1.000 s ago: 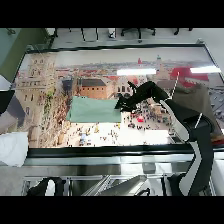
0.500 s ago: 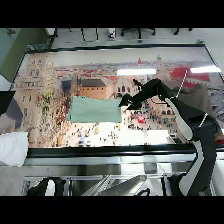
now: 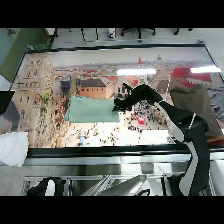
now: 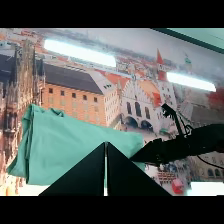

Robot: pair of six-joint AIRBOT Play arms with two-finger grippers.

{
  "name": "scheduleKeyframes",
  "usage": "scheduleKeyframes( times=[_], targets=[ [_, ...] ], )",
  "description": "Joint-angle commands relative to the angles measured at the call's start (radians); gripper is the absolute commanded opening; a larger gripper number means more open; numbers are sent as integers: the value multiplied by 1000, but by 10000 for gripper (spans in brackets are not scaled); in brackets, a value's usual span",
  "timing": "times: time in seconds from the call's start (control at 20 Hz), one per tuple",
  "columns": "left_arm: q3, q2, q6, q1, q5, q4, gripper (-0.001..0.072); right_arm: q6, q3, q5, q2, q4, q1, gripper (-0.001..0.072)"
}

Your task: Fold the shirts.

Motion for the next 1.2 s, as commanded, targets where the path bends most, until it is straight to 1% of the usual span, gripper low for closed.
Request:
scheduleKeyframes(
  times=[0.0,0.15,0.25,0.4,0.55,0.8,0.9,1.0,1.05,1.15],
  targets=[
    [0,-1,2,1,1,1,18,-7,25,35,14,55,9,18],
    [0,-1,2,1,1,1,18,-7,63,31,105,55,-38,18],
    [0,0,2,1,3,1,18,-6,85,31,200,55,-112,18],
    [0,0,2,1,3,0,17,14,92,27,341,50,-267,18],
    [0,0,2,1,4,0,18,25,92,-19,454,49,-468,18],
    [0,0,2,1,8,0,18,73,91,-147,574,8,-846,18],
    [0,0,2,1,12,0,18,73,91,-210,600,-13,-960,18],
    [0,0,2,1,14,0,18,73,90,-288,618,-32,-1035,18],
    [0,0,2,1,18,0,18,74,89,-335,629,-78,-1052,18],
    [0,0,2,1,29,0,17,137,85,-405,657,-222,-1055,17]
  ],
)
